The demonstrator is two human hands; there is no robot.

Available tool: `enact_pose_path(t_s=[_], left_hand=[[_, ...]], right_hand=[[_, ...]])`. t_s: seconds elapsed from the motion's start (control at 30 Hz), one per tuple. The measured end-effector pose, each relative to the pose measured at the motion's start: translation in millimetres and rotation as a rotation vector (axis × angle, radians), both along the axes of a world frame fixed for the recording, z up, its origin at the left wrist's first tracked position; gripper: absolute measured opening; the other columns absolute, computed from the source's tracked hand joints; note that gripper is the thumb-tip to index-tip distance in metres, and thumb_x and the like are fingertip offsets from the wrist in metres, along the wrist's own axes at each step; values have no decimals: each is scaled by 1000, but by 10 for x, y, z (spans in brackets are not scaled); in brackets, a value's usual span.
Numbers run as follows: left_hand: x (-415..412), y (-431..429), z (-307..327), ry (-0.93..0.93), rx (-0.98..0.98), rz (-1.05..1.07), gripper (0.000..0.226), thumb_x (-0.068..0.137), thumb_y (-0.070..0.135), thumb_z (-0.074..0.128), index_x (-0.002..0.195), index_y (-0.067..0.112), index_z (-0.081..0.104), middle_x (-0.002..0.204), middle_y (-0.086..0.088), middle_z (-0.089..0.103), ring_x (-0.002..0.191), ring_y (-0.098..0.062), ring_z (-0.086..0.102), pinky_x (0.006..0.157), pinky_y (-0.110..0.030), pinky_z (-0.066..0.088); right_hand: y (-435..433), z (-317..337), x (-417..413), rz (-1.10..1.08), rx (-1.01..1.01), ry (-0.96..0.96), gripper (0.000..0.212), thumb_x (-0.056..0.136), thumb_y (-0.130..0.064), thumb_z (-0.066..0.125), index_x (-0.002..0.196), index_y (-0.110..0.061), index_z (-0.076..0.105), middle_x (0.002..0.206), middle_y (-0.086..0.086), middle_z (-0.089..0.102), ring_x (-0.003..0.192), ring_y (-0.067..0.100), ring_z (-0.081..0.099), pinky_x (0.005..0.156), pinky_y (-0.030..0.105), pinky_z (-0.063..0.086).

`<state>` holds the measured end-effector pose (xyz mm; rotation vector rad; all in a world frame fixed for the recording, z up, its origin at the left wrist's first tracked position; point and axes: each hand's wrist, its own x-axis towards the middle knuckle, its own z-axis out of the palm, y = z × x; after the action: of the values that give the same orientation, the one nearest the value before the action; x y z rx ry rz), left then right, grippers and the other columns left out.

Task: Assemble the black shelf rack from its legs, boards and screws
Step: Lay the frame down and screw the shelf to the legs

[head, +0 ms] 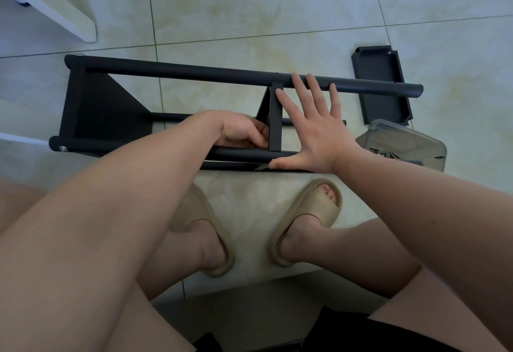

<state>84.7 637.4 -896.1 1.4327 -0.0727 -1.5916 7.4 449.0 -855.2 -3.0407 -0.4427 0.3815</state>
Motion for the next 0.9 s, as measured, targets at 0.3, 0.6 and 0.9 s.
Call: enact_pose_path(t_s=[0.3,0.6,0.9], left_hand=[[13,3,-39,-7,-11,45,20,93,-8,48,108,5,51,97,-17,57,90,-29,56,82,-33,49],[62,6,53,11,135,-118,22,94,15,59,85,15,79,94,-7,76,95,-23,68,98,-37,50],[97,-83,125,-10,218,-84,19,93,1,58,85,8,73,85,-11,75,86,-25,69,97,-39,50]], right_hand=[[2,26,8,-2,-15,17,132,61,-102,30,163,-24,1,169,12,-13,155,35,-16,121,63,-9],[5,34,5,3,-18,20,132,61,-102,30,163,-25,-2,169,11,-14,155,35,-17,121,64,-9],[2,22,4,0,-3,18,133,61,-102,30,163,-24,0,169,11,-13,155,34,-17,121,62,-11]])
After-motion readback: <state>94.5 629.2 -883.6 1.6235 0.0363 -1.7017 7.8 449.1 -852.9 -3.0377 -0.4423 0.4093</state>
